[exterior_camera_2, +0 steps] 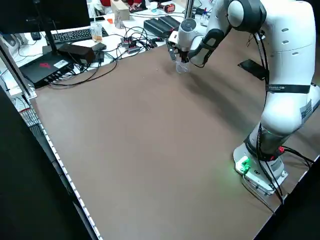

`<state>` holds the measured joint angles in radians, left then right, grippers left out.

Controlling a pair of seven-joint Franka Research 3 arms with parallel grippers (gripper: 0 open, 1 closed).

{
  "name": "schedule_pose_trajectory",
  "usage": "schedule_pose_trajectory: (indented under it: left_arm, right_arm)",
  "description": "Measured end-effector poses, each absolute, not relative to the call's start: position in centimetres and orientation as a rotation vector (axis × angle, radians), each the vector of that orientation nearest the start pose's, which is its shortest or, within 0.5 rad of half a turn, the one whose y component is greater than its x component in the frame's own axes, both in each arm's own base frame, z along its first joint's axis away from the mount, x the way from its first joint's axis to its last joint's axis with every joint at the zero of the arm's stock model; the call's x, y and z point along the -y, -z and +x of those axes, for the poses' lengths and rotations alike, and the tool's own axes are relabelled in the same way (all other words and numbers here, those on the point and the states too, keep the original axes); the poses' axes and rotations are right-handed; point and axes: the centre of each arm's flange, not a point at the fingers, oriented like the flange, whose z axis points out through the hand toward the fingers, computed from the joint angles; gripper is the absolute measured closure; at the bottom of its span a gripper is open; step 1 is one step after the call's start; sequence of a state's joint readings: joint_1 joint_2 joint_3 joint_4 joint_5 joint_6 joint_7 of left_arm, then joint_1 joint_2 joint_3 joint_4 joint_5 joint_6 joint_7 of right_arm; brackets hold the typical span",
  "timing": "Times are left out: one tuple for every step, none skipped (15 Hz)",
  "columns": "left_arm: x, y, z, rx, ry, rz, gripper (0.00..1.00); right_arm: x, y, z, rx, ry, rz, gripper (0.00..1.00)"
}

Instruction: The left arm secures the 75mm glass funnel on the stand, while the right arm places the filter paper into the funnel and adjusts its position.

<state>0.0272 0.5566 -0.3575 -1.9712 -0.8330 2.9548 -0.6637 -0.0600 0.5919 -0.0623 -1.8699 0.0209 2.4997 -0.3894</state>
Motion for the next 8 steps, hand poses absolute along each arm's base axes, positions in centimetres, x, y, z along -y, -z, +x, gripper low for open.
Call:
schedule_pose_trajectory:
  left_arm:
    - [14.61, -22.87, 61.9, -1.455, -0.11, 2.08, 0.63]
    - [14.59, -22.87, 61.9, -1.454, -0.111, 2.08, 0.69]
    - [14.58, -22.87, 61.91, -1.454, -0.111, 2.08, 0.69]
    - [14.57, -22.87, 61.91, -1.454, -0.112, 2.08, 0.73]
    - [14.57, -22.87, 61.91, -1.454, -0.112, 2.081, 0.75]
    - [14.56, -22.88, 61.91, -1.454, -0.113, 2.081, 0.76]
    - [14.56, -22.88, 61.92, -1.454, -0.113, 2.081, 0.79]
    - [14.55, -22.88, 61.92, -1.454, -0.113, 2.081, 0.8]
  right_arm:
    - [7.66, -19.89, 63.81, 0.414, 0.055, -3.146, 0.59]
    - [7.67, -19.83, 63.81, 0.414, 0.056, -3.146, 0.6]
    - [7.67, -19.77, 63.8, 0.414, 0.055, -3.146, 0.67]
    - [7.69, -19.72, 63.79, 0.413, 0.055, -3.146, 0.68]
    - [7.7, -19.69, 63.79, 0.413, 0.055, -3.146, 0.7]
    - [7.71, -19.66, 63.79, 0.413, 0.055, -3.147, 0.72]
    - [7.72, -19.64, 63.79, 0.413, 0.055, -3.147, 0.73]
    - [7.73, -19.63, 63.78, 0.413, 0.055, -3.147, 0.79]
